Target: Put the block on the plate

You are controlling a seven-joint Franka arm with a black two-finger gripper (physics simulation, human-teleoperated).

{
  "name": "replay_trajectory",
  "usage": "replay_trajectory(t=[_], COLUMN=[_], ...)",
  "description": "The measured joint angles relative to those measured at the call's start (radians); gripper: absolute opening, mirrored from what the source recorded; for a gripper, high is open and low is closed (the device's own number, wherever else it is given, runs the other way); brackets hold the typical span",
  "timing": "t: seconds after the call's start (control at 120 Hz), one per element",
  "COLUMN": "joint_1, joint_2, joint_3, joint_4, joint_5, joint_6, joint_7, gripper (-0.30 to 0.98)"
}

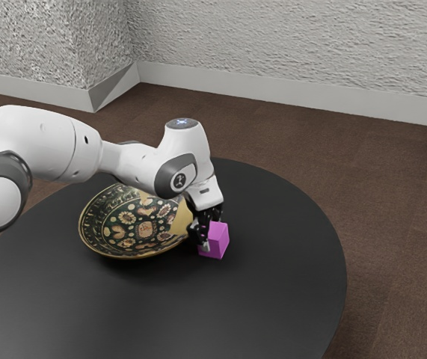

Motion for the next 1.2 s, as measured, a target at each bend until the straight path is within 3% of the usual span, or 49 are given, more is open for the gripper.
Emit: replay_trajectory(t=[0.4, 0.692, 1.2], joint_1=[-0.007, 0.011, 0.259], joint_2=[-0.086, -0.193, -0.167], joint_3=[0.0, 0.0, -0.016], joint_4=[-0.024, -0.026, -0.01], joint_5=[0.013, 0.017, 0.048], joint_6=[0.002, -0.079, -0.173], joint_7=[-0.05, -0.095, -0.14], gripper=[0.39, 0.39, 0.39])
